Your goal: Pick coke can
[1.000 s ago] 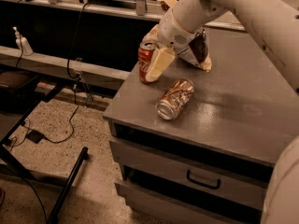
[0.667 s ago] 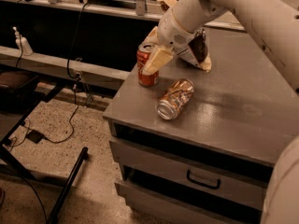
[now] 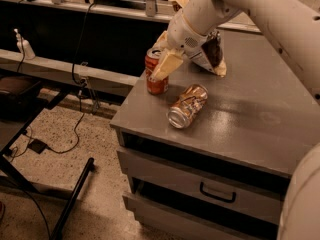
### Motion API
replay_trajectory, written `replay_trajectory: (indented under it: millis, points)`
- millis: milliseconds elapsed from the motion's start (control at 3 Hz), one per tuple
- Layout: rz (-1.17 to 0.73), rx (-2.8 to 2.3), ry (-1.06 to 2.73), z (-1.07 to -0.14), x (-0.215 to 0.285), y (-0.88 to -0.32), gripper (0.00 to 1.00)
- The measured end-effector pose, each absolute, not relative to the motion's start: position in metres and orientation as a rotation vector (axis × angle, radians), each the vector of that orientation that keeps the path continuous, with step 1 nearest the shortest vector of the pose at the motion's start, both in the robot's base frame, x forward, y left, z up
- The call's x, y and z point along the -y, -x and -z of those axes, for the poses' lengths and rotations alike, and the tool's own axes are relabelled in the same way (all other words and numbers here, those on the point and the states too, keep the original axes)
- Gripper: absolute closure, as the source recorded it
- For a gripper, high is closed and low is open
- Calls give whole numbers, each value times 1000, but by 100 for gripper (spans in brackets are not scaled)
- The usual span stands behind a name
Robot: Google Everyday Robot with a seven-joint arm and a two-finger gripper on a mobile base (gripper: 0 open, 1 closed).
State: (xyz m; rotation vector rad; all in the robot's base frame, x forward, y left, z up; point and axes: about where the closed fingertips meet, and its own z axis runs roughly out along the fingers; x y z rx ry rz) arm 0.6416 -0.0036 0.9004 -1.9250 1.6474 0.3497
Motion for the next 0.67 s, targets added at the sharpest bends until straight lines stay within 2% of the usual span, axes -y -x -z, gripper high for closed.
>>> replay_trajectory:
  millis: [333, 667]
  points:
    - [-350, -1647, 1925, -901, 4, -642, 100]
    - [-326, -1569, 1906, -929, 0, -634, 100]
